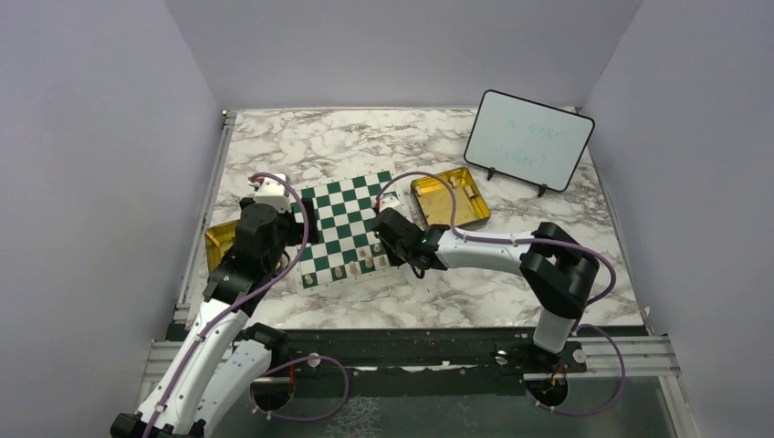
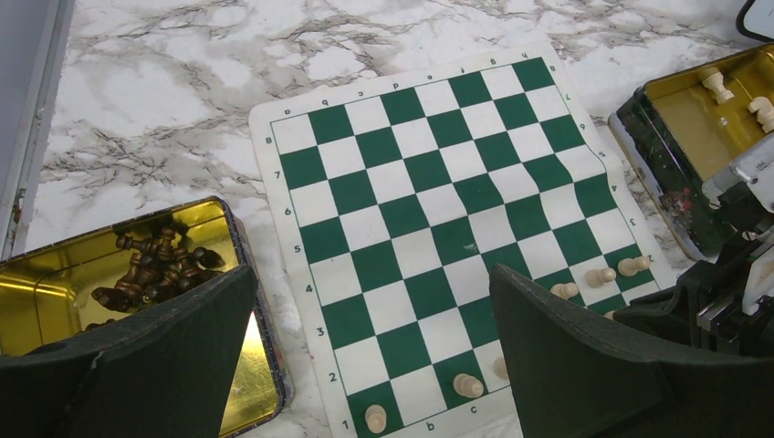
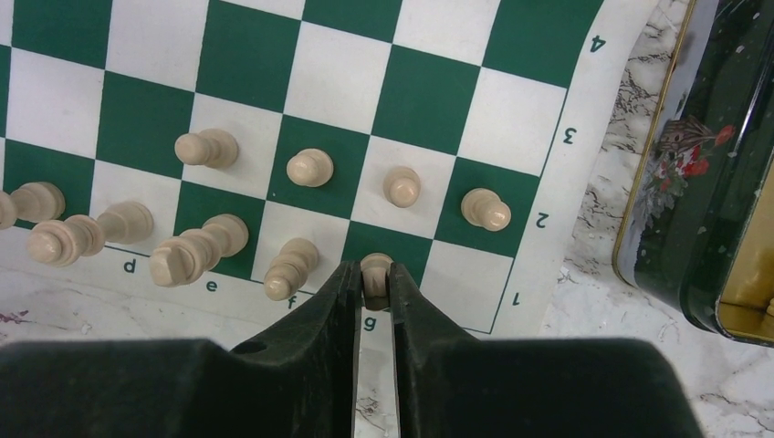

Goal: Set up the chess pieces on the board
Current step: Place the chess piece on the chessboard, then pick up the chess piece from the storage box.

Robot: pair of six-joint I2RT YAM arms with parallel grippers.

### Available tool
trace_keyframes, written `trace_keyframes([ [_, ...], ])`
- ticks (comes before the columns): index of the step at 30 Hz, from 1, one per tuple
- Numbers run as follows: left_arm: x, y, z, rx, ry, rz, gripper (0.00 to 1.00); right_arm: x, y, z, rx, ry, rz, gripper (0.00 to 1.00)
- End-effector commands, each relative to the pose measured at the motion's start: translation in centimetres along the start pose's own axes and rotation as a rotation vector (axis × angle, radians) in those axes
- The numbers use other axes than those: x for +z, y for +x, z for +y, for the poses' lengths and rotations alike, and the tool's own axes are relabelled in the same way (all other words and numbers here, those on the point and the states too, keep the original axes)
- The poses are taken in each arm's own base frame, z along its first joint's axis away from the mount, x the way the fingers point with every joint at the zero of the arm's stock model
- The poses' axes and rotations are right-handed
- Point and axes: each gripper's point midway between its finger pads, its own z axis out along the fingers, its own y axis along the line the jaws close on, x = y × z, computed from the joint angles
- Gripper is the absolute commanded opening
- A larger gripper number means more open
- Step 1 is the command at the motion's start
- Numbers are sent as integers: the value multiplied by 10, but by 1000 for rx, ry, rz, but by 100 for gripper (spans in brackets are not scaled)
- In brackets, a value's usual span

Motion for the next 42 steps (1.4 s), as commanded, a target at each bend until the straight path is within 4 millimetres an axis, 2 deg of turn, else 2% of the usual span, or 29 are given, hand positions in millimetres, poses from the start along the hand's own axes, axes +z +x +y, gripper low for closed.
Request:
trace_keyframes([
  [1,-1,-6,-1,-2,5,-30,99,2,1,0,4,30,12,22],
  [11,0,-5,-2,-2,8,-28,99,-4,-8,2,10,24,7,33],
  [19,0,-5,-3,-1,12,-24,99,-23,-30,-1,21,30,-41,40],
  [24,0,-5,-3,-2,14,-24,99,-39,-51,-14,1,71,-101,44],
  [28,0,-4,-4,-2,19,-25,99,-46,-70,-31,-15,98,-148,45],
  [31,0,-4,-4,-1,20,-25,99,-45,-85,-52,-21,144,-192,46],
  [37,0,-4,-4,0,23,-23,99,-35,-110,-105,21,224,-233,46],
  [42,0,-4,-6,-2,31,-26,99,-23,-121,-156,68,301,-254,46],
])
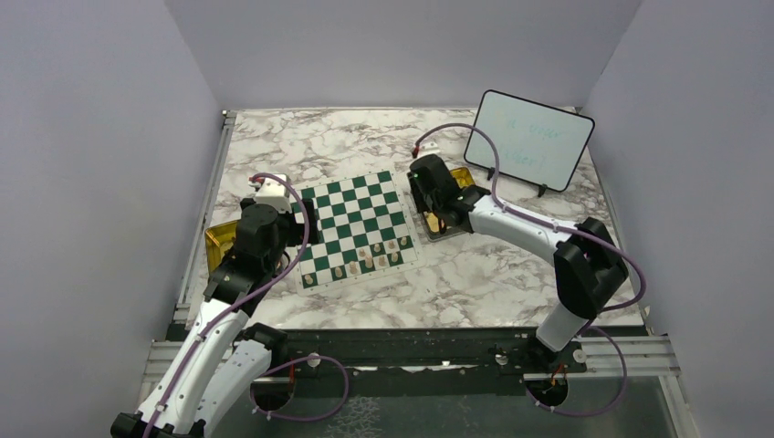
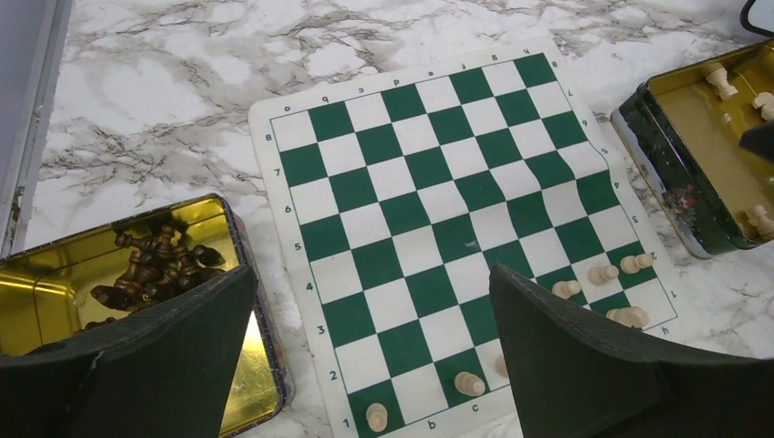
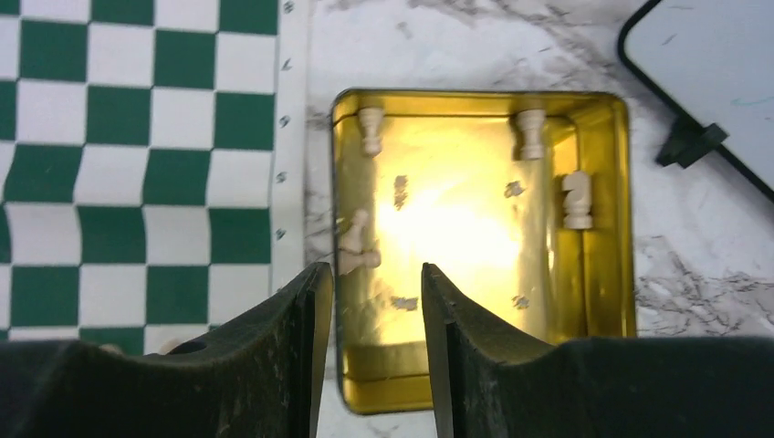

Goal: Set up the chess pieces on the board
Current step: Pick up the chess piece from the storage box.

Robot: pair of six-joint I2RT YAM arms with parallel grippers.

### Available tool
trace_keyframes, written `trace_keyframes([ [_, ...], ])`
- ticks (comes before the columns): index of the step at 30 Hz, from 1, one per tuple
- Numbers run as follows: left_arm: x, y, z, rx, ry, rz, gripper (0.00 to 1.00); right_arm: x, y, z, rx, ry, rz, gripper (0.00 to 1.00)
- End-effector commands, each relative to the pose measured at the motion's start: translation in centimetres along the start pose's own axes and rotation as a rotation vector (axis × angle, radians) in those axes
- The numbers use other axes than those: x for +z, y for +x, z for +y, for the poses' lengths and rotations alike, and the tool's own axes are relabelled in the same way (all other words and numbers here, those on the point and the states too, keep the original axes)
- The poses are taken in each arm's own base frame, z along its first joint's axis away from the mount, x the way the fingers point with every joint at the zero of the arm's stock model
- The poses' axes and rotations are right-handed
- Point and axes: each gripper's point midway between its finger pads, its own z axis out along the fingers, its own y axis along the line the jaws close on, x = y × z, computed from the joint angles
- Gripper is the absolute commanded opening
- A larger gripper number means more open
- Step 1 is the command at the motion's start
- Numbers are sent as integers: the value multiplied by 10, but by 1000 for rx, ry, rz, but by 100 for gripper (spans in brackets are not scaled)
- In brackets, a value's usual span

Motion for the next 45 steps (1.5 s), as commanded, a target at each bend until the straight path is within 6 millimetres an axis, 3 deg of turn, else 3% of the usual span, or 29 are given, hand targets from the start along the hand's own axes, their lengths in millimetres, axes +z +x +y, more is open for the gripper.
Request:
trace_keyframes([
  [1,-1,-6,-6,-3,34,-30,99,21,-29,-41,39,81,-83,46],
  [5,-1,-6,-8,-3,42,-31,99,44,-29,-77,81,137,-83,46],
  [8,-2,-7,-8,-4,47,-36,99,65,-25,-91,86,165,-73,44],
  [13,-3,-8,-8,-4,49,-40,99,96,-20,-104,106,190,-42,42],
  [20,-4,-10,-9,-5,53,-50,99,119,-12,-110,76,196,-47,39],
  [31,-4,-9,-8,-3,49,-49,99,139,-2,-114,81,173,-41,37],
  [45,-3,-8,-8,-1,45,-44,99,149,0,-117,86,160,-37,37],
])
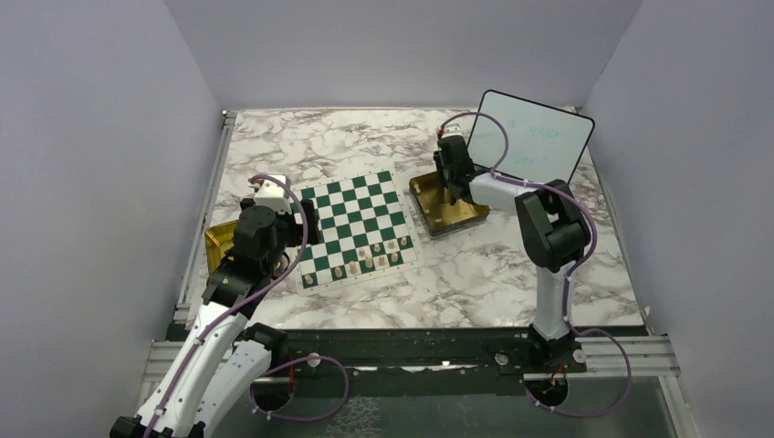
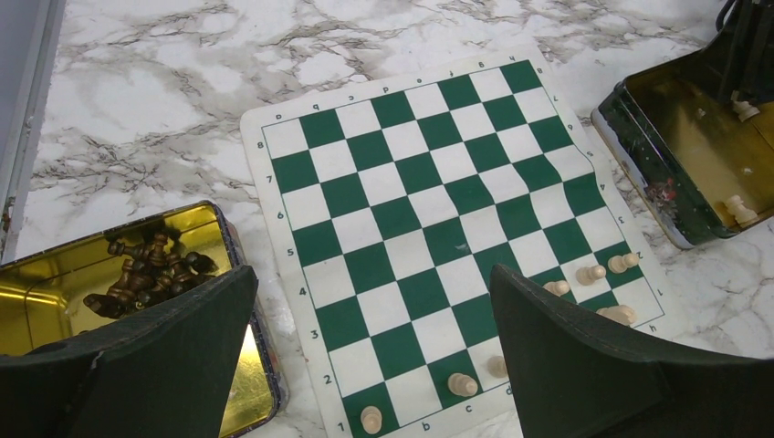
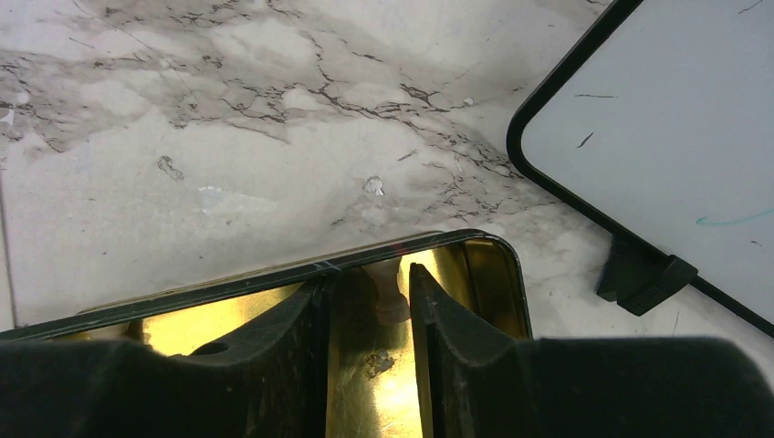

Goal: Set up the chess pieces on the board
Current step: Pick up the chess piece from the storage box.

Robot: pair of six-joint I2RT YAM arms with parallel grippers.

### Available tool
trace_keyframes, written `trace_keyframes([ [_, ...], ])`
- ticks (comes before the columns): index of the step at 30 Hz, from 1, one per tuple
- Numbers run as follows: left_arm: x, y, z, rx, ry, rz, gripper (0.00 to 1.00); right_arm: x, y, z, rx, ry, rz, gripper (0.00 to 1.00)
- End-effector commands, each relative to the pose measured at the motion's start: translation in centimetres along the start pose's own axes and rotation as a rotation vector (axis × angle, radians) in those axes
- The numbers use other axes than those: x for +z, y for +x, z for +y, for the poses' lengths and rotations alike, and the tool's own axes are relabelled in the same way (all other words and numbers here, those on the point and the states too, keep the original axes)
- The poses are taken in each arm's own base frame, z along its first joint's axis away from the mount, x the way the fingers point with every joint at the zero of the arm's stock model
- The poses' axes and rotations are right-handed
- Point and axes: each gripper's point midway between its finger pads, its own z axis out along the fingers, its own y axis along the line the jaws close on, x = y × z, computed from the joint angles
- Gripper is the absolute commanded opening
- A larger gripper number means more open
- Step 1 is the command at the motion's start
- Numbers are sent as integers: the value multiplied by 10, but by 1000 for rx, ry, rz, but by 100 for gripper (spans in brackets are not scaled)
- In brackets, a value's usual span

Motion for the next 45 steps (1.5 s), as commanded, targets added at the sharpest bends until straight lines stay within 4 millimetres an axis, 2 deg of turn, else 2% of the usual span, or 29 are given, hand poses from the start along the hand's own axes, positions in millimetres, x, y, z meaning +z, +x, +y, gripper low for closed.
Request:
trace_keyframes([
  [1,0,-6,-4,3,21,-26,99,12,-11,1,10,-13,-34,37],
  [9,0,-6,-4,3,21,-25,99,14,6,0,-1,-11,7,32],
  [15,1,-4,-5,4,23,-20,99,13,8,-2,-19,-9,15,24],
  [20,1,-4,-5,4,23,-20,99,9,9,2,-18,-34,43,22],
  [24,1,-4,-5,4,24,-20,99,2,8,3,2,-49,46,21],
  [35,1,-3,-5,6,27,-16,99,-27,24,15,118,-127,172,20],
  [45,1,-3,-6,6,30,-16,99,-34,31,12,109,-120,189,21],
])
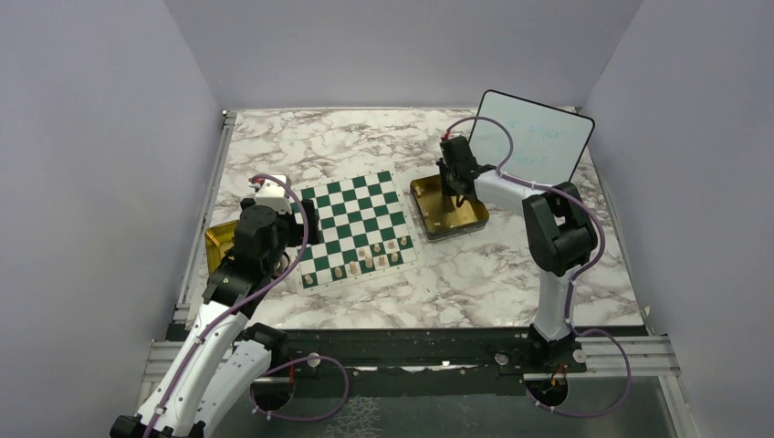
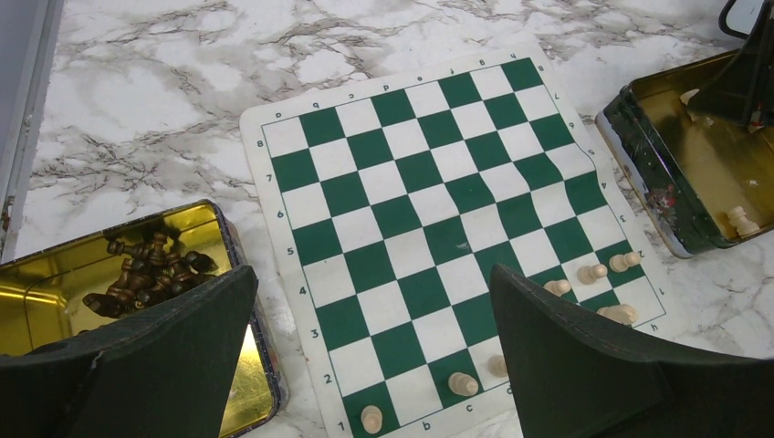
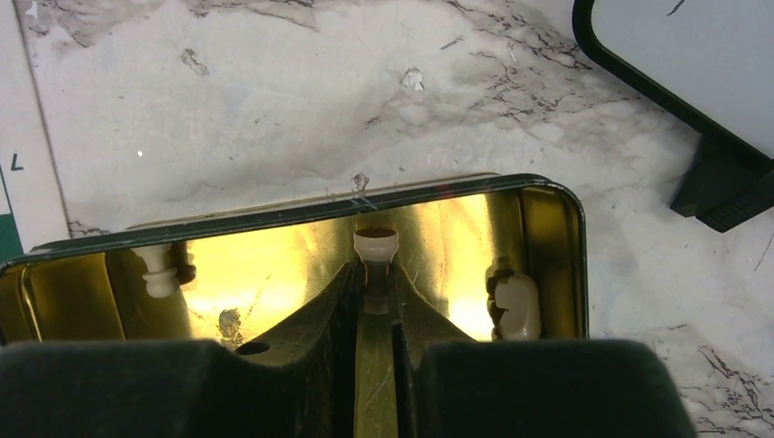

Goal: Set up the chess pieces on the board
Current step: Pick up the chess piece from the storage box, then place the chess piece on the chessboard.

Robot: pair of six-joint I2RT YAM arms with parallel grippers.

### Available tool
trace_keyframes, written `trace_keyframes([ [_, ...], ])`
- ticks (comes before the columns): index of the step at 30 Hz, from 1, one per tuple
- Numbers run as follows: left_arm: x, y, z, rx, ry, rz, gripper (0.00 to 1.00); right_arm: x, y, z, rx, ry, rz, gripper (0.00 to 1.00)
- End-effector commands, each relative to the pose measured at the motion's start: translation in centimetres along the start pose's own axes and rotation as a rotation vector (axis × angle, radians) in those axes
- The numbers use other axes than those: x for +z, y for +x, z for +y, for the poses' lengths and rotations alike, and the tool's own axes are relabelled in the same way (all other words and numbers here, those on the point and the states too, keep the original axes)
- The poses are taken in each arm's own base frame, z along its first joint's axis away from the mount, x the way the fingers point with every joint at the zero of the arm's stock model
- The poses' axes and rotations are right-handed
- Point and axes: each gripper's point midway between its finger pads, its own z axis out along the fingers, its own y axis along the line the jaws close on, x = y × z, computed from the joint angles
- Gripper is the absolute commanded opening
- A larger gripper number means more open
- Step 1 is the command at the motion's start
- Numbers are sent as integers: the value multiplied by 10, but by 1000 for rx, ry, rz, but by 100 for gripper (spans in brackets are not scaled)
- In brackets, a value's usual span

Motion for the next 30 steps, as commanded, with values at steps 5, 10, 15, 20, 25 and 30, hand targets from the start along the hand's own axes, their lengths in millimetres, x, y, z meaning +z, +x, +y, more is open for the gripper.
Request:
trace_keyframes([
  [5,0,-5,-6,4,31,-22,99,-5,13,-1,-11,-24,13,27],
  [10,0,-4,-6,5,31,-20,99,-1,23,-2,-14,-22,42,28],
  [15,1,-4,-6,5,31,-17,99,-9,16,-4,-16,-17,24,19],
  [20,3,-1,-10,7,52,-7,99,-31,-4,-4,-13,-34,-11,15],
  [25,7,2,-28,13,150,8,98,-60,-18,16,4,-171,-32,14],
  [30,9,10,-73,0,393,51,94,-89,-15,51,-9,-405,-8,13],
])
